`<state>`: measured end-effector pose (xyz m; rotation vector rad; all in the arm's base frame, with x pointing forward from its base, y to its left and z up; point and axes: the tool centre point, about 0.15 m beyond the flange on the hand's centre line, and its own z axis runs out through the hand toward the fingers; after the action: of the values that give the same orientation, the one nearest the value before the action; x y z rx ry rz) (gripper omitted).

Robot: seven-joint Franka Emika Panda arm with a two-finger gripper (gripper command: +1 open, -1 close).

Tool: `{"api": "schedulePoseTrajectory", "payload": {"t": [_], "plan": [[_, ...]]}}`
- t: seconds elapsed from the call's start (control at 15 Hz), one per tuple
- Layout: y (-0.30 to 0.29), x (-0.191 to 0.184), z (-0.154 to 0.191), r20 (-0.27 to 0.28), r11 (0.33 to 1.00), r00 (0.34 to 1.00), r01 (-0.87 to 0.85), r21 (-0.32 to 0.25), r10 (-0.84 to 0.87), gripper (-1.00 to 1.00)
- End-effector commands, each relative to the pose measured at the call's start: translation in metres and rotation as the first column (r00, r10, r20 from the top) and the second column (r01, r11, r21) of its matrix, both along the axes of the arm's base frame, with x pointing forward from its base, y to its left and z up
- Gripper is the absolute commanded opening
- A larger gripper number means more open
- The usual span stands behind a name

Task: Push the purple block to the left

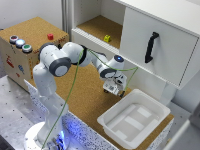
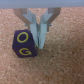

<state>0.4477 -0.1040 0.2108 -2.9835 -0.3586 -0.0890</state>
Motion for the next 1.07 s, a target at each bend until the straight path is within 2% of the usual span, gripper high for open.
{"api": "schedulePoseTrajectory", "payload": {"t": [0.0,0.33,0.87,1.0], "plan": [[0.029,0.000,-0.004,0.014,0.999,1.000,0.013,0.032,-0.013,-1.00],[0.050,-0.006,-0.002,0.009,0.999,1.000,0.017,0.042,-0.018,-1.00],[0.069,-0.024,-0.003,-0.007,1.000,1.000,-0.007,-0.023,0.006,-1.00],[0.070,-0.026,-0.001,0.004,0.999,1.000,-0.011,-0.038,0.011,-1.00]]}}
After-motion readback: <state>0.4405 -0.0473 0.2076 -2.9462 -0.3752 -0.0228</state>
